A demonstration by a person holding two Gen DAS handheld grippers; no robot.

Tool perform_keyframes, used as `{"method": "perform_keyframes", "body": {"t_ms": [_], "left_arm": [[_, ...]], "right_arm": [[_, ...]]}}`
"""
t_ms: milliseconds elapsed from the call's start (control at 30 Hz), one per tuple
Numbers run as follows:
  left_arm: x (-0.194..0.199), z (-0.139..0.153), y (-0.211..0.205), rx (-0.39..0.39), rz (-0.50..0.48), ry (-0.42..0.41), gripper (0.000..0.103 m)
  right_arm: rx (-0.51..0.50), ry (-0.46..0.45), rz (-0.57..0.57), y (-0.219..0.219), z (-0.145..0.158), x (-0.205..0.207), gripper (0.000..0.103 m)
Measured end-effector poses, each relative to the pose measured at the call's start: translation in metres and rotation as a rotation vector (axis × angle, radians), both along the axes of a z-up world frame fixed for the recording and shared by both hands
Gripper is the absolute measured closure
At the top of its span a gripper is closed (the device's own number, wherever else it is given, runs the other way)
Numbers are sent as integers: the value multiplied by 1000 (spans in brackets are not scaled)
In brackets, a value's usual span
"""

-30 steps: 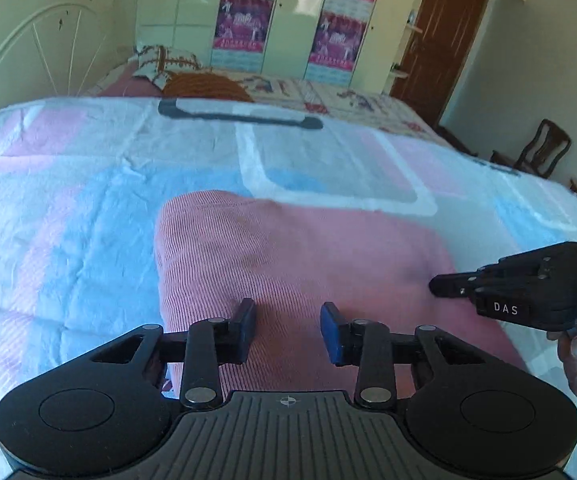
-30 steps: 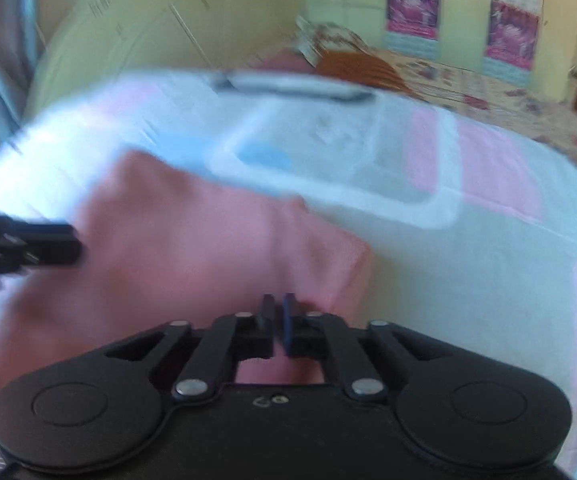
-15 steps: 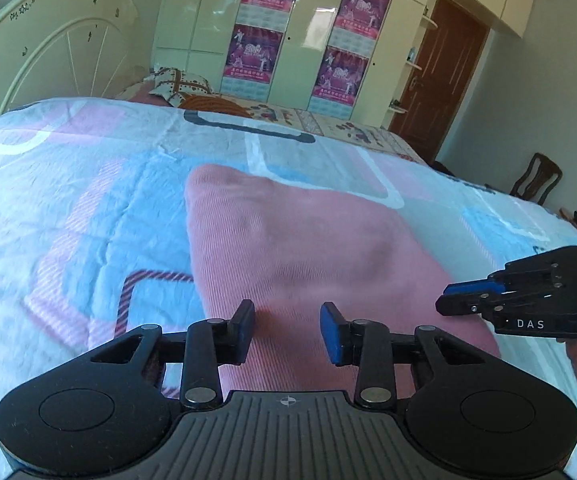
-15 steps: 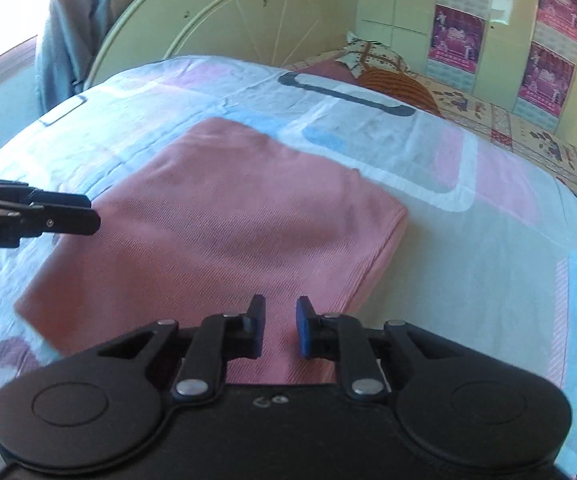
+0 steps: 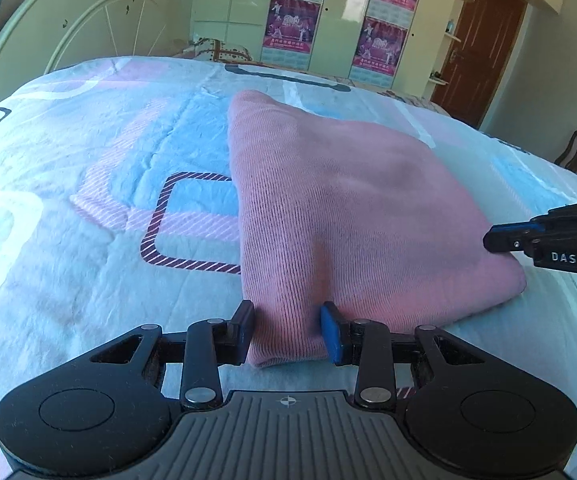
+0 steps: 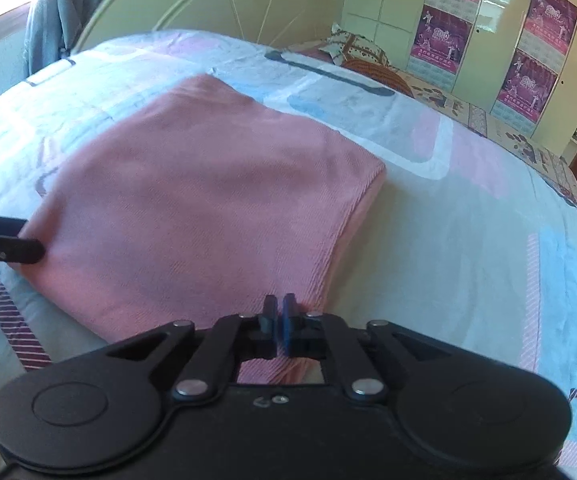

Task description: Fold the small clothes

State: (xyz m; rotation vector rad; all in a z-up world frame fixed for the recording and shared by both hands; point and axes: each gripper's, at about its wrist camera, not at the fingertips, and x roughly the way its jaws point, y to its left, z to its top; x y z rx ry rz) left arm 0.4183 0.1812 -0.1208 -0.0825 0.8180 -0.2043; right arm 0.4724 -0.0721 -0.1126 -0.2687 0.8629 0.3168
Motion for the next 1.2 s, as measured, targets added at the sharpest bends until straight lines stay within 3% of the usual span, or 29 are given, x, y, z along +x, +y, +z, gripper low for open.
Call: {"method": "perform_keyframes", "body": {"t_ms": [33, 133, 333, 433, 733, 800, 900, 967, 1000, 1033, 1067, 1100, 1200], "left_arm": [[-4, -1, -1, 8, 5, 1, 67], [-9, -8, -3, 15, 31, 20, 67], [-16, 0, -12, 33, 73, 13, 67], [-40, 20, -19, 42, 63, -38, 67], [-148, 72, -47, -7, 57, -144, 67], [-172, 83, -55, -1, 55, -164, 67], [-206, 98, -64, 15, 63, -188, 66], [-230, 106, -67, 21, 72, -212, 39], [-243, 111, -69, 30, 90, -235, 7], [-259, 116, -70, 40, 109, -283, 0], [-270, 119, -70, 47, 109, -308, 0], [-279, 123, -71, 54, 101, -308, 0], [-303, 131, -70, 37, 98, -306, 0]], "right_arm": [[12, -1, 5, 0, 2, -5, 91], [-33, 66, 20, 4, -17, -12, 99], [1, 58, -35, 2, -20, -15, 99], [84, 30, -65, -9, 2, -38, 97], [199, -84, -140, -41, 64, -157, 97], [207, -107, -165, -44, 74, -184, 93], [236, -130, -203, -50, 87, -221, 77], [255, -149, -214, -54, 95, -245, 56], [253, -163, -220, -56, 99, -256, 49], [246, -178, -234, -57, 103, -266, 30], [242, -194, -248, -59, 106, -275, 7], [236, -216, -264, -61, 109, -286, 0], [190, -227, -293, -64, 113, -305, 0]]}}
